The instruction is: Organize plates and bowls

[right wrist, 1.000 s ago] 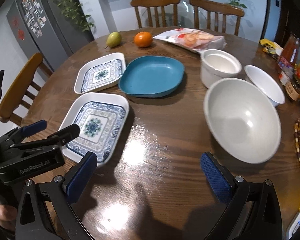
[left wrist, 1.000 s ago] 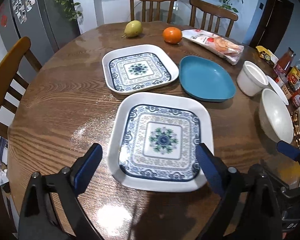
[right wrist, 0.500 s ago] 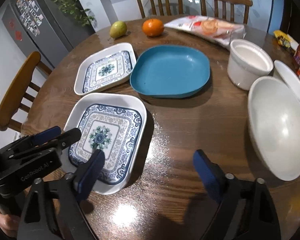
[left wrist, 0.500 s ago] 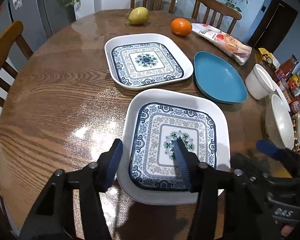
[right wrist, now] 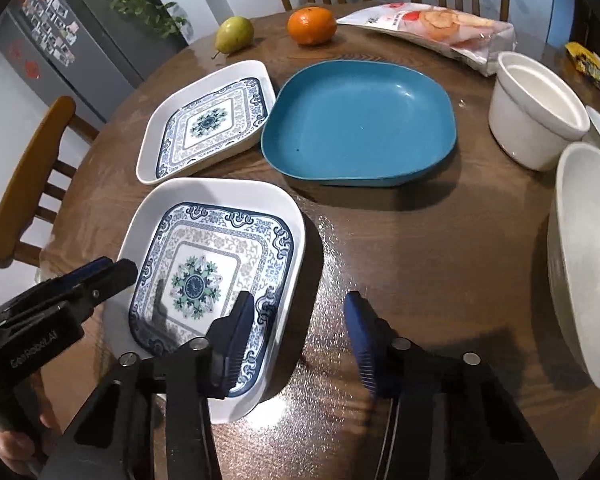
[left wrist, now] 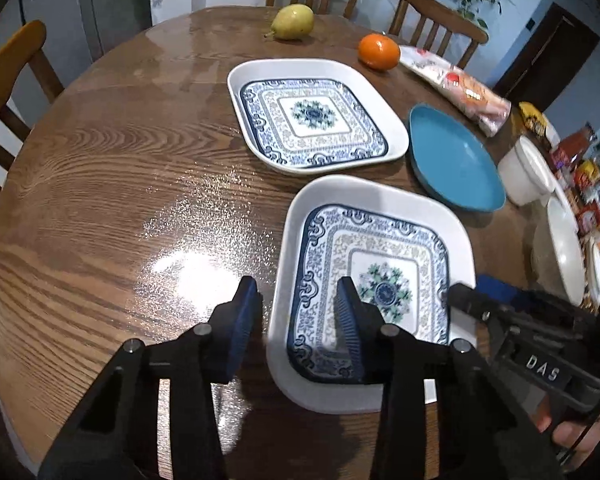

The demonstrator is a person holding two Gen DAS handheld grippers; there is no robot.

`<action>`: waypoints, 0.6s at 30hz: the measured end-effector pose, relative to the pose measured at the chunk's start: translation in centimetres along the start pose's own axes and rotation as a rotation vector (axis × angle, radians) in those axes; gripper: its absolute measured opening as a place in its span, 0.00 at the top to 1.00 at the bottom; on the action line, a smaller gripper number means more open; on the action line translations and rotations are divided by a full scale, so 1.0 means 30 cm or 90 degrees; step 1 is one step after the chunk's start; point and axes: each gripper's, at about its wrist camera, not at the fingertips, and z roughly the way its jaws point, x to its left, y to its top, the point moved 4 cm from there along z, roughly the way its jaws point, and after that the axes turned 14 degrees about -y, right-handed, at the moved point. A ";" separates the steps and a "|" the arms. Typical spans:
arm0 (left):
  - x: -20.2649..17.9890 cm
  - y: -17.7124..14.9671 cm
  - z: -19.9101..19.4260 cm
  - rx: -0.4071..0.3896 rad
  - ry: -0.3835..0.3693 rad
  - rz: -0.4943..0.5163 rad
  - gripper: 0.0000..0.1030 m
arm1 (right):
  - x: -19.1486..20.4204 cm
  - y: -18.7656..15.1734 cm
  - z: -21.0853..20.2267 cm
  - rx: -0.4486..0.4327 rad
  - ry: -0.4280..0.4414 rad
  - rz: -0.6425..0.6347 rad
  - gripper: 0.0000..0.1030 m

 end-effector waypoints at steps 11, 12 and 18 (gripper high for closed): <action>0.036 -0.025 0.019 0.015 0.009 -0.015 0.91 | 0.025 0.015 0.020 -0.007 -0.005 -0.035 0.90; 0.032 -0.031 0.014 0.014 0.009 -0.015 0.91 | 0.023 0.011 0.015 -0.006 0.000 -0.033 0.90; -0.012 -0.091 -0.064 -0.009 0.002 -0.022 0.91 | 0.010 -0.019 -0.072 -0.020 0.030 -0.040 0.90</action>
